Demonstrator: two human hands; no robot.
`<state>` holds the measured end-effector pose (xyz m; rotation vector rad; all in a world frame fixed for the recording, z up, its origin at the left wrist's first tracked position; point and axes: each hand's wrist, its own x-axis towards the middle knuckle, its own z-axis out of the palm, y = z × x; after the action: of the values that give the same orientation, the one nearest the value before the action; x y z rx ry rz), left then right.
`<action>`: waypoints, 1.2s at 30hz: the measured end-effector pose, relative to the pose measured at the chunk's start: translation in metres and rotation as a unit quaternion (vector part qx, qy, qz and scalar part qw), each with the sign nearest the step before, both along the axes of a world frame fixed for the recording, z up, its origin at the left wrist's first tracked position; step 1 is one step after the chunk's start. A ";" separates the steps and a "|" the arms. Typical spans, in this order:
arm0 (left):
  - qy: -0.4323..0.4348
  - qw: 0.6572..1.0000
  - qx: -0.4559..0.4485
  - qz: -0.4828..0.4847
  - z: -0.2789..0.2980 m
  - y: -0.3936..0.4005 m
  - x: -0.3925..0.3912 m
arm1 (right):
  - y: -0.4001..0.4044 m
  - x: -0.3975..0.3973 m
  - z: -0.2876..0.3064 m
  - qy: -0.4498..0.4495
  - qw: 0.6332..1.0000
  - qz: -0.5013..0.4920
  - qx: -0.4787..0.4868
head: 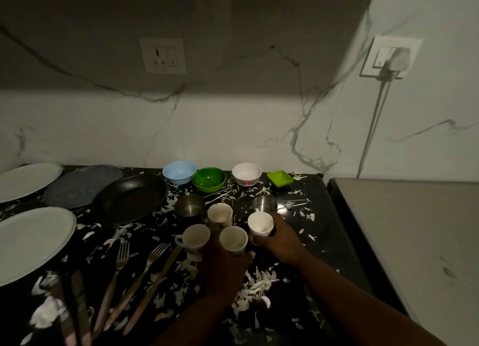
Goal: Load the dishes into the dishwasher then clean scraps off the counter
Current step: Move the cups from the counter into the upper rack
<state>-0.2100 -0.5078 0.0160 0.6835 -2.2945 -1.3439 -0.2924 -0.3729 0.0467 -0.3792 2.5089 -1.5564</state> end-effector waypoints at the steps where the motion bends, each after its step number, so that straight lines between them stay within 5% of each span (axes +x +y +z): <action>1: 0.000 1.000 0.008 0.004 -0.004 0.001 -0.002 | -0.002 -0.003 -0.002 0.009 1.000 -0.004 0.008; 9: 0.074 0.997 -0.026 -0.011 0.023 0.015 0.010 | 0.009 0.017 0.022 -0.059 0.984 -0.095 -0.140; 14: 0.151 0.976 0.077 -0.136 0.055 0.037 0.029 | 0.042 0.067 0.060 -0.233 0.884 -0.161 -0.373; 26: 0.070 0.875 0.259 -0.403 0.068 0.218 0.102 | 0.273 0.277 0.048 -0.135 0.704 -0.408 -0.565; 30: -0.022 0.826 0.229 -0.515 0.048 0.283 0.134 | 0.350 0.357 -0.001 -0.155 0.603 -0.551 -0.556; 36: -0.140 0.742 0.008 -0.656 0.006 0.391 0.166 | 0.406 0.425 -0.085 -0.267 0.549 -0.646 -0.459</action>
<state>-0.0441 -0.1165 0.0224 -1.1148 -3.0742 -1.7760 0.1329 0.0334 -0.0385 1.9628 0.9620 -2.5943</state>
